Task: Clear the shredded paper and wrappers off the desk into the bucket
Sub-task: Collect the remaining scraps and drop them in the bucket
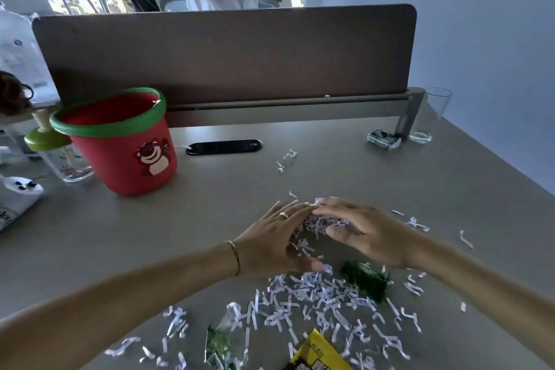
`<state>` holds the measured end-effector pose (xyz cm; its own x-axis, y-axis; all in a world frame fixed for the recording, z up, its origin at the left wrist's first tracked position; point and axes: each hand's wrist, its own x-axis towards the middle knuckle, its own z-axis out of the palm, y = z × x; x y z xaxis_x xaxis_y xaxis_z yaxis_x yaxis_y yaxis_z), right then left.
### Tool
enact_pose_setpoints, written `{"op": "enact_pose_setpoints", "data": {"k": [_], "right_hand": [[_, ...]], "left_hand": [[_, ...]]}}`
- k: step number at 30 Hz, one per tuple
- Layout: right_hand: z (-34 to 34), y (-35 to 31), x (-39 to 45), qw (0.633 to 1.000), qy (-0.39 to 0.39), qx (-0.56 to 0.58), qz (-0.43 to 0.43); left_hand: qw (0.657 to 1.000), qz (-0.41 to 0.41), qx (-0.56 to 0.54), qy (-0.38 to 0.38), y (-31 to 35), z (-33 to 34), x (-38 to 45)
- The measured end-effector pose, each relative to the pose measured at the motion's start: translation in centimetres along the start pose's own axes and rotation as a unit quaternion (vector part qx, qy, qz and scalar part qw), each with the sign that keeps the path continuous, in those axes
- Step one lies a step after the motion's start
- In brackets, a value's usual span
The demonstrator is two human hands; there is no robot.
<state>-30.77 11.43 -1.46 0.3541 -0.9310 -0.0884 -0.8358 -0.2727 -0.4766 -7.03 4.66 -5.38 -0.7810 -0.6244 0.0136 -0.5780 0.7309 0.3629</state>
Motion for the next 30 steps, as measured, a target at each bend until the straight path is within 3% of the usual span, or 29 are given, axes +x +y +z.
{"op": "enact_pose_setpoints", "data": {"k": [8,14,25,30], "right_hand": [[2.1,-0.5,-3.5,0.998,0.029,-0.057,0.023],[4.5,-0.7,-1.2,0.991,0.022,-0.129,0.031],[3.0,1.6,4.5,0.970,0.180,-0.161,-0.041],[3.3,2.1,4.1,0.962,0.205,-0.178,-0.039]], "left_hand": [[0.986,0.013,0.065,0.156,-1.4,-0.1,1.1],[0.978,0.015,0.112,0.174,-2.1,-0.1,1.2],[0.970,0.002,0.135,0.204,-2.3,0.2,1.2],[0.966,0.016,0.133,0.222,-2.2,0.3,1.1]]}}
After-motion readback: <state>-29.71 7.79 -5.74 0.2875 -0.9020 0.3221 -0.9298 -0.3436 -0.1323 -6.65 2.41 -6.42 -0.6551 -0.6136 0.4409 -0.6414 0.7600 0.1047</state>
